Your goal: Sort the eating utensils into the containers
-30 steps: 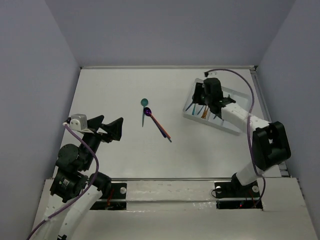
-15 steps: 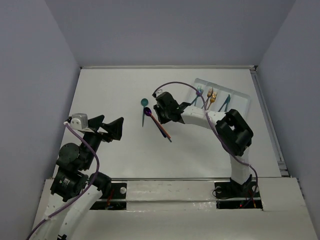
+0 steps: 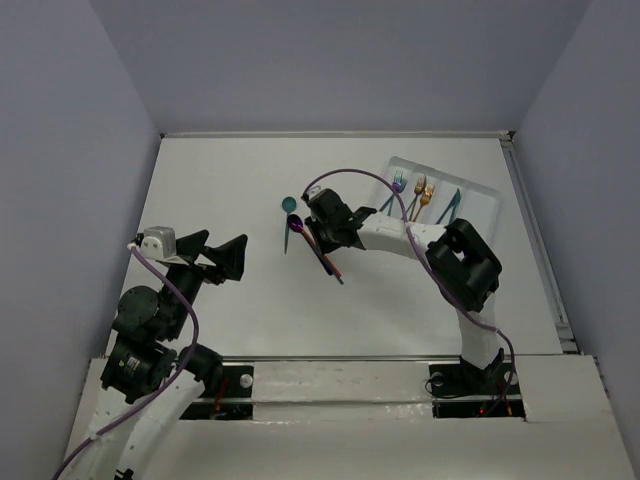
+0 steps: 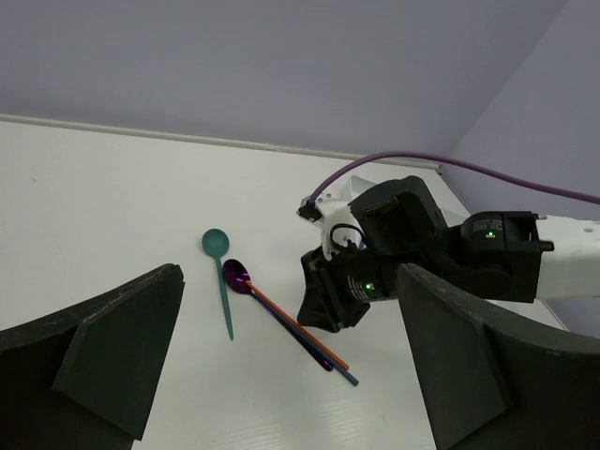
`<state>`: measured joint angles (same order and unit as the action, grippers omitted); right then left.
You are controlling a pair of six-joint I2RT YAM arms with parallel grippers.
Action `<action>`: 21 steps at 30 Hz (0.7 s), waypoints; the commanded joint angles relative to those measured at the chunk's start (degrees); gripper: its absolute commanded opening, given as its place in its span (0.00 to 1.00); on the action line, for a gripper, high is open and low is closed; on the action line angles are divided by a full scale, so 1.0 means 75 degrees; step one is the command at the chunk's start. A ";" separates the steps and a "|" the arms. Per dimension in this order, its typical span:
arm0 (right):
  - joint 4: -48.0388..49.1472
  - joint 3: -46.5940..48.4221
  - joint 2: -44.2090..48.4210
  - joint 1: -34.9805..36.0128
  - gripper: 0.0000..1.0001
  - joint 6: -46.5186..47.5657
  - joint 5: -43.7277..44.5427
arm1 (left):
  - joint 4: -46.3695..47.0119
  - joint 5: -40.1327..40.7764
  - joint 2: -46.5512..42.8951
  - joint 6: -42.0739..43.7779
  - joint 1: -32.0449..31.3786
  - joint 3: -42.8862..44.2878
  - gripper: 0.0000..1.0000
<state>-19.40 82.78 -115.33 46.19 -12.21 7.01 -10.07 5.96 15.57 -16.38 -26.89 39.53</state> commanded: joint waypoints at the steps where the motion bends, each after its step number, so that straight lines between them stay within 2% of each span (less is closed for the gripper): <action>1: -0.0190 0.0411 -0.0103 0.0156 0.29 0.0034 0.0004 | 0.0358 -0.0114 0.0056 0.0086 0.0035 0.0191 0.99; 11: -0.0660 0.0377 -0.0033 0.0684 0.33 -0.0106 -0.0032 | 0.0346 -0.0114 0.0033 0.0075 0.0035 0.0202 0.99; 21: -0.0613 0.0212 -0.0150 0.0684 0.40 -0.0306 0.0027 | 0.0369 -0.0138 0.0045 0.0075 0.0035 0.0191 0.99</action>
<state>-23.68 84.16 -115.63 51.44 -13.85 6.85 -10.07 5.82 15.57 -16.38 -26.89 39.53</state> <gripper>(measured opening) 0.391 0.989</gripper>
